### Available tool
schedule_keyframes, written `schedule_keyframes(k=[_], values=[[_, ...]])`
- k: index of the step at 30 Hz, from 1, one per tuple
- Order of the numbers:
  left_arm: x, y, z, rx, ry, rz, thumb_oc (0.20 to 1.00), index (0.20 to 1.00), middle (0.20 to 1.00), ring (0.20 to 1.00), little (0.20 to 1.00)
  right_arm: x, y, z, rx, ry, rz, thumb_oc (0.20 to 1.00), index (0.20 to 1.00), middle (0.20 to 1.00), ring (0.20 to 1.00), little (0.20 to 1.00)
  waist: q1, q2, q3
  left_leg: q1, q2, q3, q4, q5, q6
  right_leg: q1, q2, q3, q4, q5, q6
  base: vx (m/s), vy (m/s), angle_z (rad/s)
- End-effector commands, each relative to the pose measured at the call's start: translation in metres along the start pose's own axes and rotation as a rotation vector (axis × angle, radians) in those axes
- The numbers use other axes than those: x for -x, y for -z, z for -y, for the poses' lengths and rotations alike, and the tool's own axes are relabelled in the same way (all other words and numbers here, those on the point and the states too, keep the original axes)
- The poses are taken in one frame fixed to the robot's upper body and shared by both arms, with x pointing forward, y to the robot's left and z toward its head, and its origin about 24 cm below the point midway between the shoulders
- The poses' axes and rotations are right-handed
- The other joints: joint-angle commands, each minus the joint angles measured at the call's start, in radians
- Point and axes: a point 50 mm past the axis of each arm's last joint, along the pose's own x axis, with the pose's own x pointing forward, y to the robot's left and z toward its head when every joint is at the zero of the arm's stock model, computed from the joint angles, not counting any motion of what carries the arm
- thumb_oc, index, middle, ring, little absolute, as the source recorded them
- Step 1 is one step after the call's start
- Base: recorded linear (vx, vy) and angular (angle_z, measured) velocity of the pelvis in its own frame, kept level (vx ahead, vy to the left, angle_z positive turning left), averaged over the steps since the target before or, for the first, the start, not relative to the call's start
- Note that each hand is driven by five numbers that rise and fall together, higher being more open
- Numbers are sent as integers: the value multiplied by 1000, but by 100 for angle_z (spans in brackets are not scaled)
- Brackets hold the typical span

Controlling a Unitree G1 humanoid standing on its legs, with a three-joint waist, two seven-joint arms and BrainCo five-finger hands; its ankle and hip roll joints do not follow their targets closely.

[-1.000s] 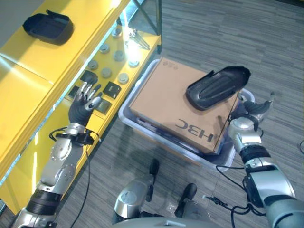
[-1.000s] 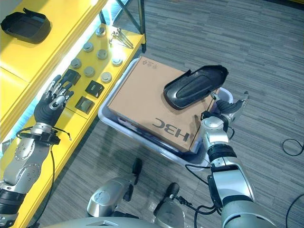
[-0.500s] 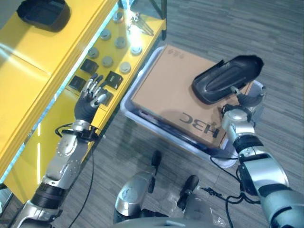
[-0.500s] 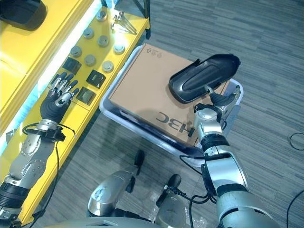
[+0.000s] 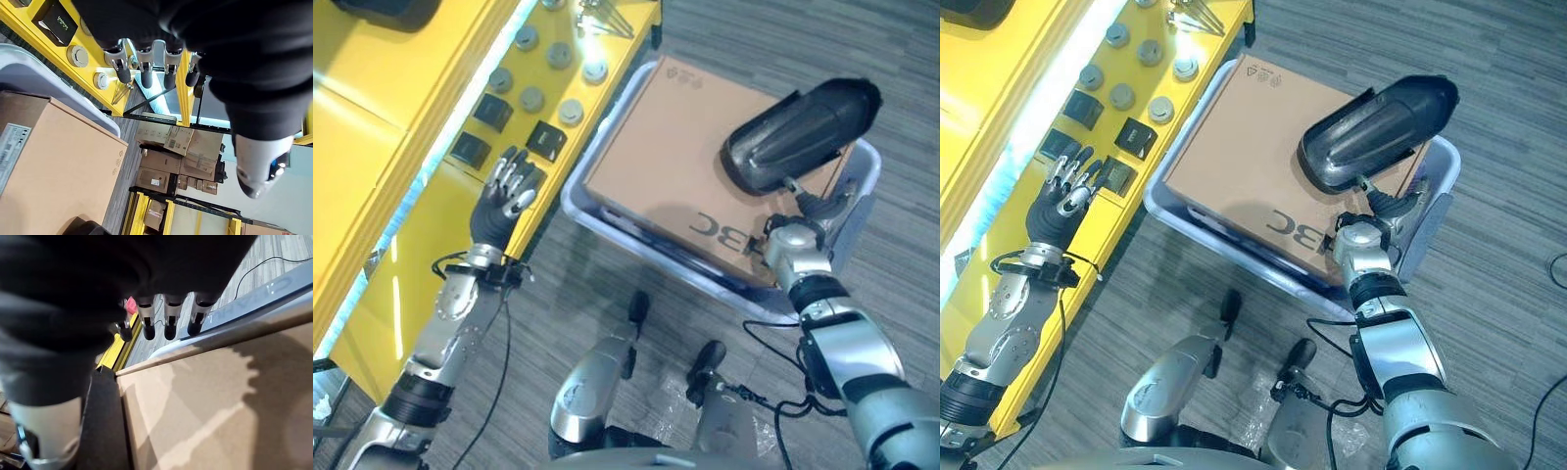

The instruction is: Move parts from the plastic box to the shelf.

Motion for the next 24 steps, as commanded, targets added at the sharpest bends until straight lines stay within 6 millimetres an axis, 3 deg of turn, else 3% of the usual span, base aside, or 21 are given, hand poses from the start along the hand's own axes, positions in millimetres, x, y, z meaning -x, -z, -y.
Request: schedule_keyframes(k=[1, 16, 17, 19, 24], values=[[-7, -23, 5, -27, 18, 148, 1000, 1000, 1000, 1000, 1000, -9, -17, 5, -16, 41, 49, 1000, 1000, 1000, 1000, 1000, 3, -6, 19, -82, -9, -14, 122, -104, -20, 0, -55, 35, -129, 141, 12, 0, 0, 0], [-7, -25, 3, -26, 16, 151, 1000, 1000, 1000, 1000, 1000, -19, -19, 16, -49, 55, 41, 1000, 1000, 1000, 1000, 1000, 2, -1, 19, -117, -12, -6, 123, -100, -15, -51, -58, 44, -112, 144, 17, 0, 0, 0], [-7, -25, 3, -28, 16, 151, 1000, 1000, 1000, 1000, 1000, -19, -19, 15, -78, 30, 29, 558, 558, 558, 558, 558, 1, 0, 19, -122, -12, -6, 125, -100, -14, -57, -58, 45, -109, 144, 17, 0, 0, 0], [-8, -25, 2, -30, 15, 153, 1000, 1000, 1000, 1000, 1000, -20, -21, 14, -98, 17, 27, 200, 200, 200, 200, 200, 1, -1, 19, -128, -12, -4, 128, -100, -13, -63, -59, 45, -105, 144, 17, 0, 0, 0], [-9, -27, 1, -32, 16, 155, 1000, 1000, 1000, 1000, 1000, -19, -26, 9, -150, -38, 21, 200, 200, 200, 200, 200, 1, -3, 19, -133, -13, -2, 130, -98, -14, -71, -57, 47, -100, 143, 16, 0, 0, 0]])
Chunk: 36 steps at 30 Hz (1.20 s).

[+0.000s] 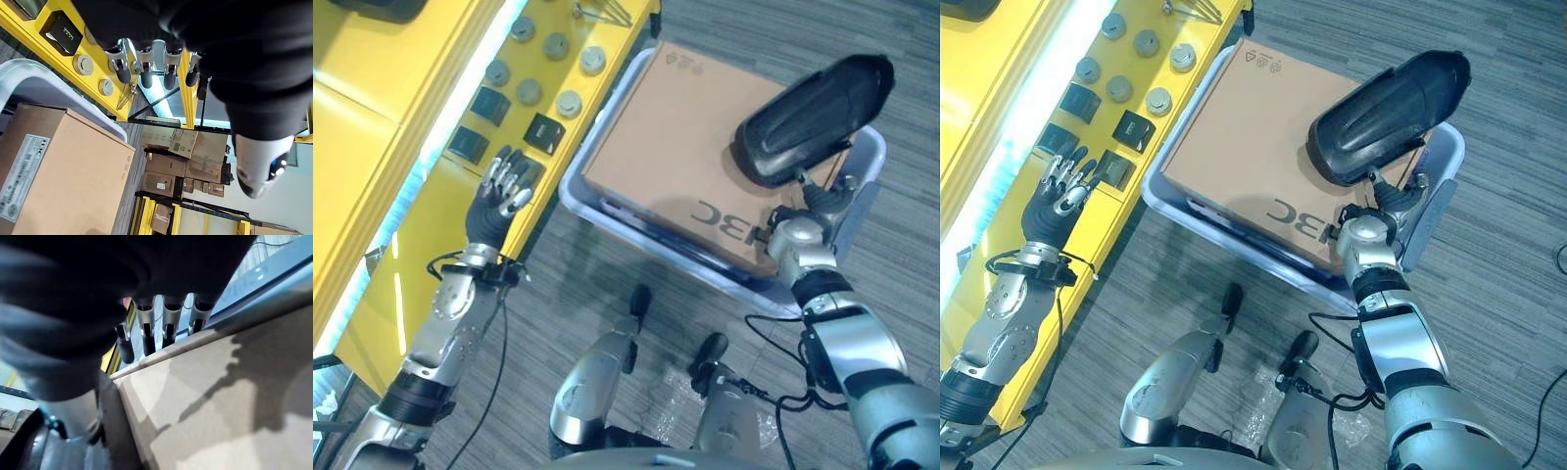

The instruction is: Move parts from the plastic box to the shelf.

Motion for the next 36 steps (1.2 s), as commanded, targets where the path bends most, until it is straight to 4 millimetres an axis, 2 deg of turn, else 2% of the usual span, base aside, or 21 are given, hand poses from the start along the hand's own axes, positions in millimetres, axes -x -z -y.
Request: schedule_keyframes(k=[1, 15, 23, 31, 36], values=[[-9, -25, 6, -7, 35, 150, 1000, 1000, 1000, 1000, 1000, -10, -17, 6, -10, -9, 56, 200, 200, 200, 200, 200, 6, -3, 19, -79, -12, -2, 118, -105, 0, 21, -37, 41, -200, 179, 33, 0, 0, 0], [-9, -27, 7, -8, 46, 150, 1000, 1000, 1000, 1000, 1000, -9, -31, 3, -37, -32, 120, 200, 200, 200, 200, 200, -1, -11, 19, -77, -11, 1, 128, -110, 1, 15, -34, 47, -187, 177, 33, 2, -1, 0], [-6, -30, 6, -5, 61, 149, 1000, 1000, 1000, 1000, 1000, -4, -47, 2, -83, -71, 228, 200, 200, 200, 200, 200, -11, -21, 19, -46, -6, 6, 125, -117, 0, 46, -28, 48, -199, 177, 31, 0, -1, -1], [0, -35, 1, 4, 58, 143, 1000, 1000, 1000, 1000, 1000, 18, -72, 0, -158, -163, 361, 200, 200, 200, 200, 200, -35, -49, 4, 38, 11, 16, 103, -126, -5, 121, -11, 55, -227, 174, 31, 13, -9, -5], [2, -32, -2, 0, 53, 116, 1000, 1000, 1000, 1000, 1000, 30, -71, 0, -164, -207, 374, 200, 200, 200, 200, 200, -45, -72, -29, 80, 24, 20, 87, -130, -10, 159, 3, 57, -244, 171, 32, 41, -35, -5]])
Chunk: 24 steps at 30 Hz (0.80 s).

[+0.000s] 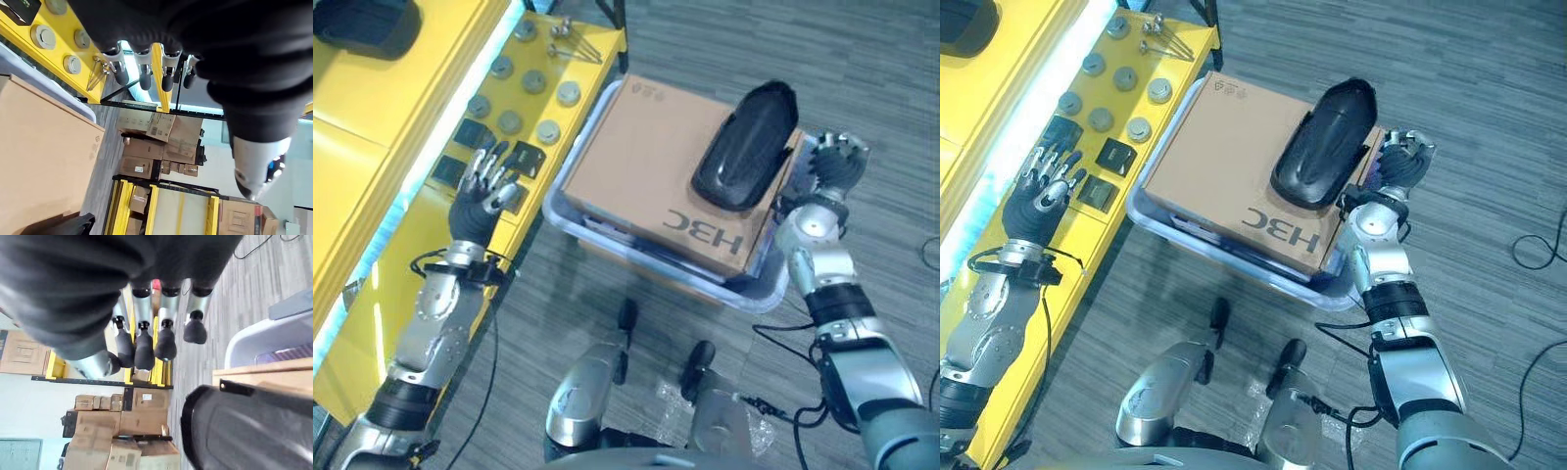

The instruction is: Move parts from the plastic box to the shelf.

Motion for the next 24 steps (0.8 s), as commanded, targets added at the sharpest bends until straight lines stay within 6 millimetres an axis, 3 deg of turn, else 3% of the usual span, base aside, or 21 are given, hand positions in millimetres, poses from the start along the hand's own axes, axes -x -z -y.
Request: schedule_keyframes(k=[1, 5, 6, 7, 18, 24], values=[[0, -15, 4, -1, 46, 73, 1000, 1000, 1000, 1000, 1000, -3, -14, -4, 19, -26, 73, 200, 200, 200, 200, 200, 11, -47, -36, -8, 6, -4, 92, -124, -10, 67, -27, 29, -190, 139, 36, 37, -57, 1], [0, -12, 4, -11, 47, 48, 1000, 1000, 1000, 1000, 1000, 4, -7, -3, 76, -30, 64, 200, 200, 200, 200, 200, 7, -61, -59, 22, 14, -4, 77, -127, -15, 96, -17, 28, -211, 140, 37, 33, -47, -3], [-1, -11, 3, -11, 44, 41, 1000, 1000, 1000, 1000, 1000, 5, -4, 0, 134, -2, 55, 799, 799, 799, 799, 799, 5, -64, -65, 27, 17, -5, 75, -127, -17, 102, -14, 30, -213, 139, 37, 21, -31, -5], [0, -9, 3, -16, 45, 35, 1000, 1000, 1000, 1000, 1000, 2, 2, 7, 203, 38, 51, 1000, 1000, 1000, 1000, 1000, 5, -64, -68, 30, 20, -7, 76, -127, -18, 106, -13, 32, -213, 138, 36, 13, -28, -7], [-10, -3, 10, -18, 64, 29, 1000, 1000, 1000, 1000, 1000, -12, 41, 17, 364, 49, -120, 1000, 1000, 1000, 1000, 1000, 29, -38, -45, -26, 7, -18, 103, -124, -17, 72, -32, 15, -201, 143, 35, -25, 8, 0], [-13, -4, 14, -22, 64, 45, 1000, 1000, 1000, 1000, 1000, -19, 36, 8, 310, 55, -109, 1000, 1000, 1000, 1000, 1000, 44, -16, -14, -76, -9, -29, 140, -125, -15, 33, -49, 8, -177, 144, 33, -11, 44, 7]])
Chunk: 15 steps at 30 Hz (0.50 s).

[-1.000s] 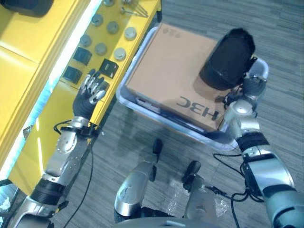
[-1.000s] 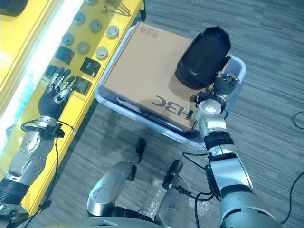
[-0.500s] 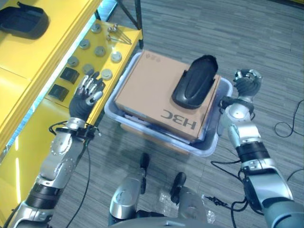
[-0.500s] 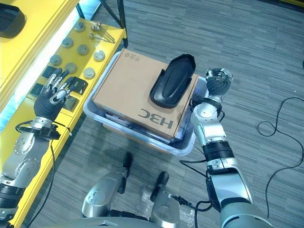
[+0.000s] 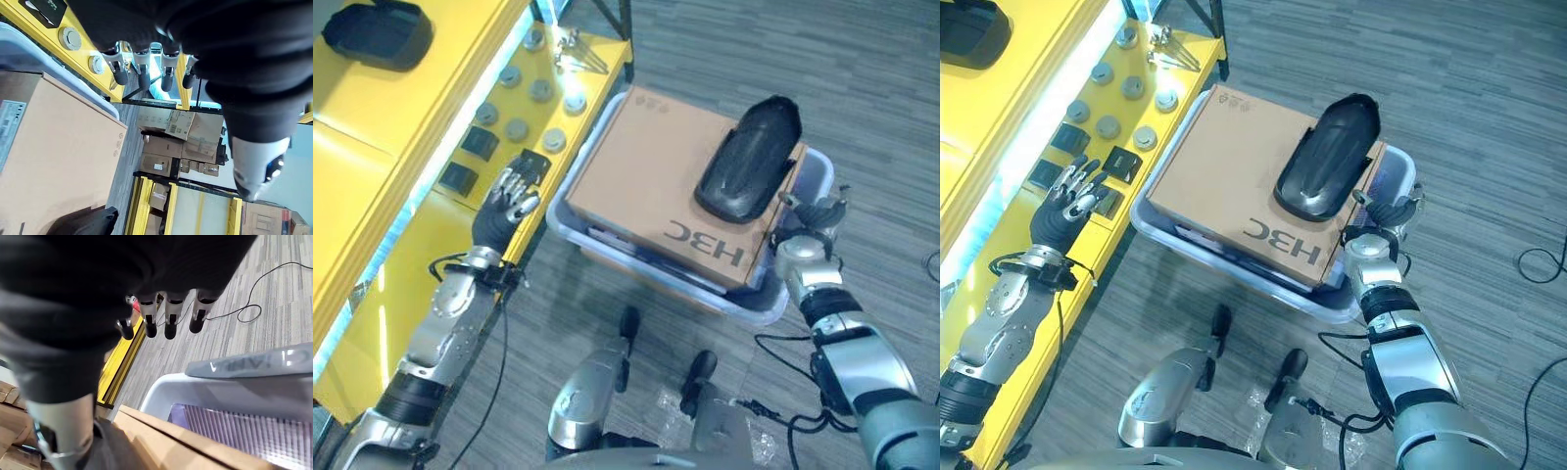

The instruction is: Move parts from the plastic box to the shelf.

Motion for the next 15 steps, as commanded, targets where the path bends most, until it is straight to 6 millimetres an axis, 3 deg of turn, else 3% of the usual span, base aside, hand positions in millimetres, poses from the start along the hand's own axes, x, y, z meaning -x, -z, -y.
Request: schedule_keyframes(k=[1, 7, 15], values=[[-8, -32, 8, -25, 24, 193, 1000, 1000, 1000, 1000, 1000, -5, -52, -4, -117, -6, 181, 1000, 1000, 1000, 1000, 1000, 18, -35, 40, -66, -17, -24, 139, -117, -11, 10, -65, 30, -108, 124, 29, -30, 35, 11], [-6, -34, 8, -24, 22, 198, 1000, 1000, 1000, 1000, 1000, -6, -62, 2, -197, 66, 193, 1000, 1000, 1000, 1000, 1000, 21, -33, 46, -72, -23, -28, 137, -116, -8, -1, -68, 28, -100, 122, 29, -1, 21, 10], [-6, -35, 5, -21, 30, 183, 1000, 1000, 1000, 1000, 1000, -9, -67, 3, -176, 55, 192, 1000, 1000, 1000, 1000, 1000, 26, -32, 46, -73, -23, -31, 141, -119, -5, -3, -70, 28, -93, 120, 32, 0, 0, 0]])
